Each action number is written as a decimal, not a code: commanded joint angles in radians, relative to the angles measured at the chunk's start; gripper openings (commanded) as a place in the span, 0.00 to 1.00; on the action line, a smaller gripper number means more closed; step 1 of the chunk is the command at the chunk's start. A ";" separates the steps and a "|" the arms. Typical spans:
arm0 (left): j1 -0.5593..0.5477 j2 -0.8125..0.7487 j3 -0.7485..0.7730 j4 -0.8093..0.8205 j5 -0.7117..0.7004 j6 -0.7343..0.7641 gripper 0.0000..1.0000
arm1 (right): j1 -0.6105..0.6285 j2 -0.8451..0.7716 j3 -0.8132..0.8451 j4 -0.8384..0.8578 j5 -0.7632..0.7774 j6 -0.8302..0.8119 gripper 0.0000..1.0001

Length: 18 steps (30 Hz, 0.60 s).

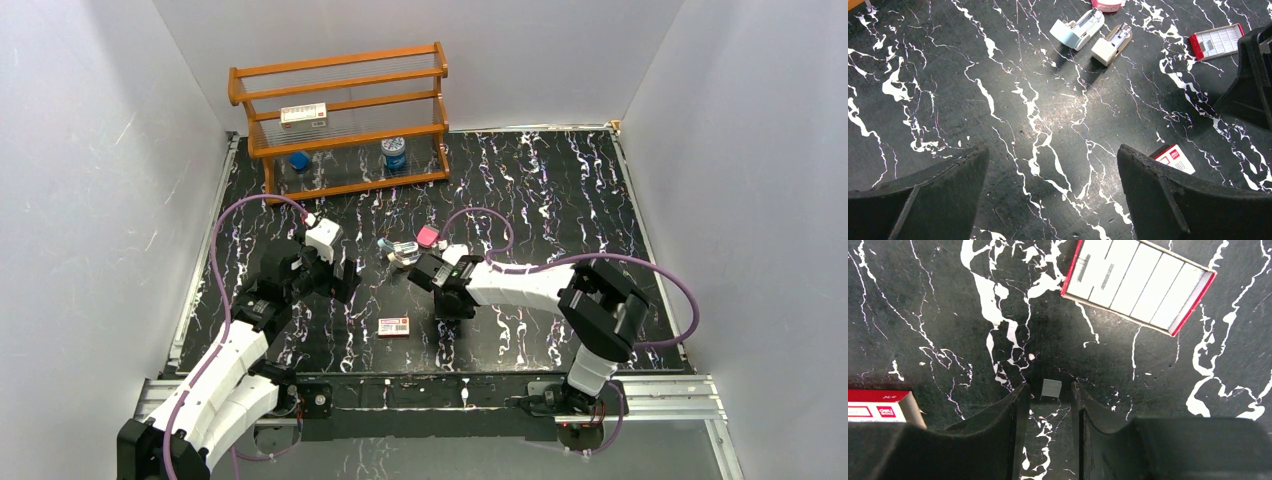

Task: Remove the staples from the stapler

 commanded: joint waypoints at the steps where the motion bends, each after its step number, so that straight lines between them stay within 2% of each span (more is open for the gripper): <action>1: 0.005 -0.008 0.045 -0.003 0.016 0.002 0.96 | 0.021 0.023 0.024 -0.043 0.041 0.044 0.41; 11: 0.005 -0.001 0.047 -0.003 0.017 0.001 0.96 | 0.028 -0.014 0.003 -0.036 0.083 0.050 0.27; 18: 0.005 0.008 0.048 -0.003 0.020 -0.001 0.96 | 0.018 -0.049 0.026 -0.049 0.126 0.014 0.26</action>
